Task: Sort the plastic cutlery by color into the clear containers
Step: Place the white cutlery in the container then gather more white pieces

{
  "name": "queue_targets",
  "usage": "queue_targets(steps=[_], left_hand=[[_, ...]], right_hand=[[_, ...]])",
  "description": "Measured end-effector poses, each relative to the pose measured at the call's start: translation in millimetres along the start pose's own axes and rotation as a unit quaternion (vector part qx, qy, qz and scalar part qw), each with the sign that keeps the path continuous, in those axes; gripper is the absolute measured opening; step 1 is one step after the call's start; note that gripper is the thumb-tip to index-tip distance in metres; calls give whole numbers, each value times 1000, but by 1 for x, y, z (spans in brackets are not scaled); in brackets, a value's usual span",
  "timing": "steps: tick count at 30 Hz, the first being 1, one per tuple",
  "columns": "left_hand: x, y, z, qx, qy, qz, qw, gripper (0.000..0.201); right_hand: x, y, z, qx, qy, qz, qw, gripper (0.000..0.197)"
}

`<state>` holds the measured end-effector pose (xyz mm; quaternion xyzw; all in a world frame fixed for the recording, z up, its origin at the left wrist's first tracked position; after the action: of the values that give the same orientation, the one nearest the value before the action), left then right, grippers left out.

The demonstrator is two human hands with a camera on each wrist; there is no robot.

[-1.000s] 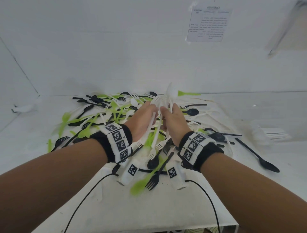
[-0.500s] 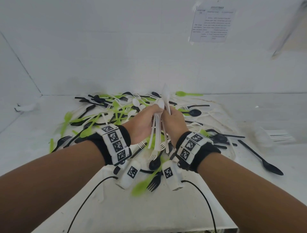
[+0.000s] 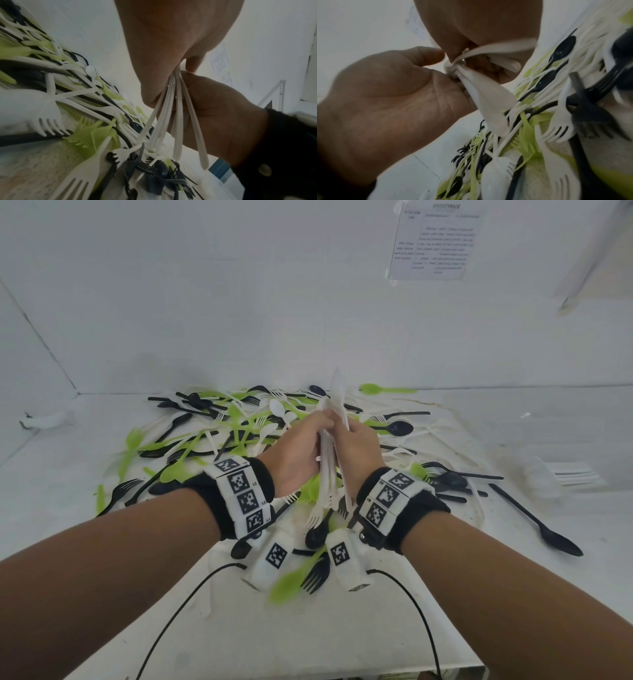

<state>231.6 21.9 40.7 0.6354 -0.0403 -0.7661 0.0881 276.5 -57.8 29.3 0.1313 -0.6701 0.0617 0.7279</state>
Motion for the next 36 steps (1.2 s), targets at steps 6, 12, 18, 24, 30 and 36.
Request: queue_targets(steps=[6, 12, 18, 24, 30, 36], left_hand=[[3, -2, -4, 53, 7, 18, 998, 33], [12, -30, -15, -89, -14, 34, 995, 13], [15, -44, -27, -132, -20, 55, 990, 23], [6, -32, -28, -69, 2, 75, 995, 45], [11, -50, -21, -133, 3, 28, 991, 41], [11, -53, -18, -152, 11, 45, 987, 14]], right_hand=[[-7, -3, -1, 34, 73, -60, 995, 37], [-4, -10, 0, 12, 118, -34, 992, 12], [5, -15, 1, 30, -9, 104, 994, 33], [1, 13, 14, 154, -87, 193, 965, 28], [-9, 3, 14, 159, -44, 149, 975, 34], [-13, -21, 4, -28, 4, 93, 995, 48]])
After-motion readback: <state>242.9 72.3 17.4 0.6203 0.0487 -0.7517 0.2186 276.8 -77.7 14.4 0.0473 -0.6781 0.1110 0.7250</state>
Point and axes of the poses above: each hand's wrist, its own z-axis away from the middle knuckle, its own y-axis out of the palm, x = y × z, the point moved 6 cm from there along -z, towards the middle knuckle, and after that the axes turned 2 degrees about -z, right-handed, at the moved point
